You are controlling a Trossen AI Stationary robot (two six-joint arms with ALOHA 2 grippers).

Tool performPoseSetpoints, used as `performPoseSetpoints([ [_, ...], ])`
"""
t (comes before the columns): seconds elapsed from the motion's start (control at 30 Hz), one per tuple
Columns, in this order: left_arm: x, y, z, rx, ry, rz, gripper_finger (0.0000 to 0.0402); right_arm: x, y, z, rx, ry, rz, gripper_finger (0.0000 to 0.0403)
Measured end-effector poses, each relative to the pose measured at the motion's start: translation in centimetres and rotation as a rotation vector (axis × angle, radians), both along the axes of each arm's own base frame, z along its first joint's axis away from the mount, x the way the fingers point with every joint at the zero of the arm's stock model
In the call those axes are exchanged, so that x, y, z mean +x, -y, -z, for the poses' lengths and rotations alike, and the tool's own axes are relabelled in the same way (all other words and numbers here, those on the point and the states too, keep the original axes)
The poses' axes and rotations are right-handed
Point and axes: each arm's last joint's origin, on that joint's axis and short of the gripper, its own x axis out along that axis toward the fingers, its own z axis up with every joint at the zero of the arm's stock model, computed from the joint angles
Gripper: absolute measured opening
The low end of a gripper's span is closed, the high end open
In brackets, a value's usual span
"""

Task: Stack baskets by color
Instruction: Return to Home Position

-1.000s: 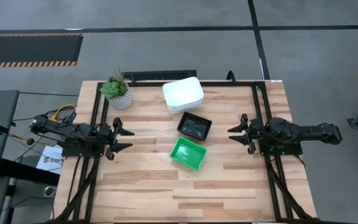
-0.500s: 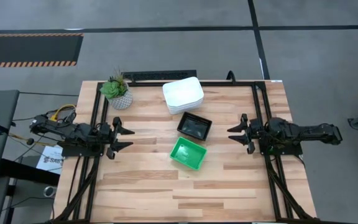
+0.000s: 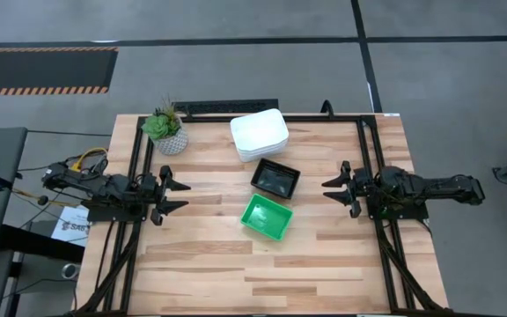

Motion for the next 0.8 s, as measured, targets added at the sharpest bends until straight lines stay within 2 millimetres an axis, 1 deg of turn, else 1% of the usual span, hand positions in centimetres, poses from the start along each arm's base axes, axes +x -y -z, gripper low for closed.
performPoseSetpoints([
  [0.8, 0.0, 0.0, 0.0, -0.002, 0.0, -0.001, 0.0224, 0.0, 0.0, 0.03, 0.001, -0.002, 0.001, 0.0172],
])
